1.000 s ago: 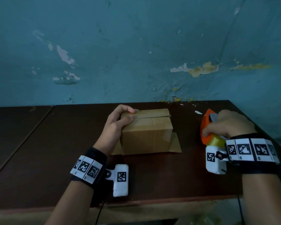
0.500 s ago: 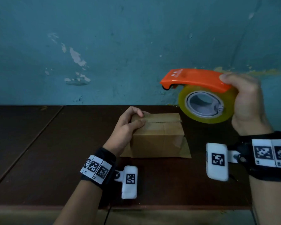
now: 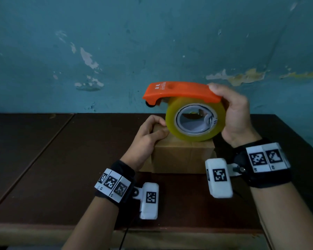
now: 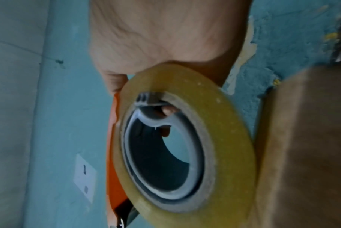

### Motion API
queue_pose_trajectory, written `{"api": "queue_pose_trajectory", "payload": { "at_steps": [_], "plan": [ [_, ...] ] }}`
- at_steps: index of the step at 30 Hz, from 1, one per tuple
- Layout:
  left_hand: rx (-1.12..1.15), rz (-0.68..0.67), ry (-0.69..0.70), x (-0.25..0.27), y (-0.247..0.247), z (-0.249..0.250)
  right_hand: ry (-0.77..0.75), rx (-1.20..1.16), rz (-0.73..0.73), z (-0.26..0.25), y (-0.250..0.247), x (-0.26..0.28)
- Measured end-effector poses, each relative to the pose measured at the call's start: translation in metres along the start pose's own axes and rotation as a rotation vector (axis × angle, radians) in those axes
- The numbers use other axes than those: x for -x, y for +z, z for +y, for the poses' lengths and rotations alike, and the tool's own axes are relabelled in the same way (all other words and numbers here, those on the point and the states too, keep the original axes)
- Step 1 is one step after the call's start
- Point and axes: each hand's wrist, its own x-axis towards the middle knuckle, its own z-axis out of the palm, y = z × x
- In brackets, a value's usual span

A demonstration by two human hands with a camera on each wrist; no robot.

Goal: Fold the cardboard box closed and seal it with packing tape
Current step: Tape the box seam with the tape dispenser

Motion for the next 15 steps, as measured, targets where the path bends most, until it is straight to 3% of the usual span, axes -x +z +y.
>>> {"api": "queue_pose_trajectory", "payload": {
  "at_steps": [9,15],
  "plan": [
    [-0.001,0.004,-0.013,0.001,0.001,0.002,-0.101,0.163,-0.117,0.024,-0.012,0.011],
    [0.008,0.019,-0.023,0.0,-0.001,0.0,-0.136,0.088,-0.163,0.029,-0.014,0.014]
  ]
}}
